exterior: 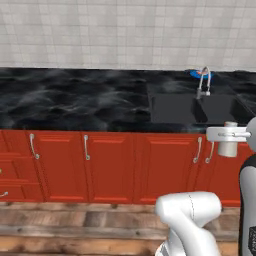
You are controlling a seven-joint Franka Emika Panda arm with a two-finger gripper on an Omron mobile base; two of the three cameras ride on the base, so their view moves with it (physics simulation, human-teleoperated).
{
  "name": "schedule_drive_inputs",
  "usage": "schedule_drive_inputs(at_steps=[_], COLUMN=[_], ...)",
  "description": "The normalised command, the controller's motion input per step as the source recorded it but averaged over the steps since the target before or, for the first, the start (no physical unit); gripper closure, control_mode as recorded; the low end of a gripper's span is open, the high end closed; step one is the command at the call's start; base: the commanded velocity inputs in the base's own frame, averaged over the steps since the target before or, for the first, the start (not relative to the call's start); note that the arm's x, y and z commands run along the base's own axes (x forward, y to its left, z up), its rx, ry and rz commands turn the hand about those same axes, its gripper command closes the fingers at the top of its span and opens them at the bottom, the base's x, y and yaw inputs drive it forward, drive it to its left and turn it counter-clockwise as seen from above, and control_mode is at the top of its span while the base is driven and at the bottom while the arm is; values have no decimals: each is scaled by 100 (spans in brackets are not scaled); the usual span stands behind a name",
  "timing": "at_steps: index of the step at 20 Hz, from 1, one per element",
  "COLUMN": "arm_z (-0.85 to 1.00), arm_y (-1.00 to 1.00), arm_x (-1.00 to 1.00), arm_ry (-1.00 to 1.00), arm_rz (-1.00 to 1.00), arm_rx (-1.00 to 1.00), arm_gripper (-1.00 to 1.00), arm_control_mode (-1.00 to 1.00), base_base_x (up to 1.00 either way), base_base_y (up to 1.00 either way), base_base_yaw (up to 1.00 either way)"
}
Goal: Retrieve the shaker from the cabinet and place it next the steak on a plate on the dining table.
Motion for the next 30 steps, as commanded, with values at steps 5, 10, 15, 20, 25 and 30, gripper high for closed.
schedule_drive_inputs(at_steps=[5,10,15,20,25,30], arm_z=[0,0,0,0,0,0], arm_y=[0,0,0,0,0,0], arm_x=[0,0,0,0,0,0], arm_ry=[0,0,0,0,0,0], arm_rz=[0,0,0,0,0,0], arm_rx=[0,0,0,0,0,0], arm_gripper=[100,100,100,100,100,100], arm_control_mode=[100,100,100,100,100,100], base_base_x=[96,64,17,10,10,13], base_base_y=[100,100,100,100,100,100], base_base_yaw=[0,-1,-12,-13,-14,-35])
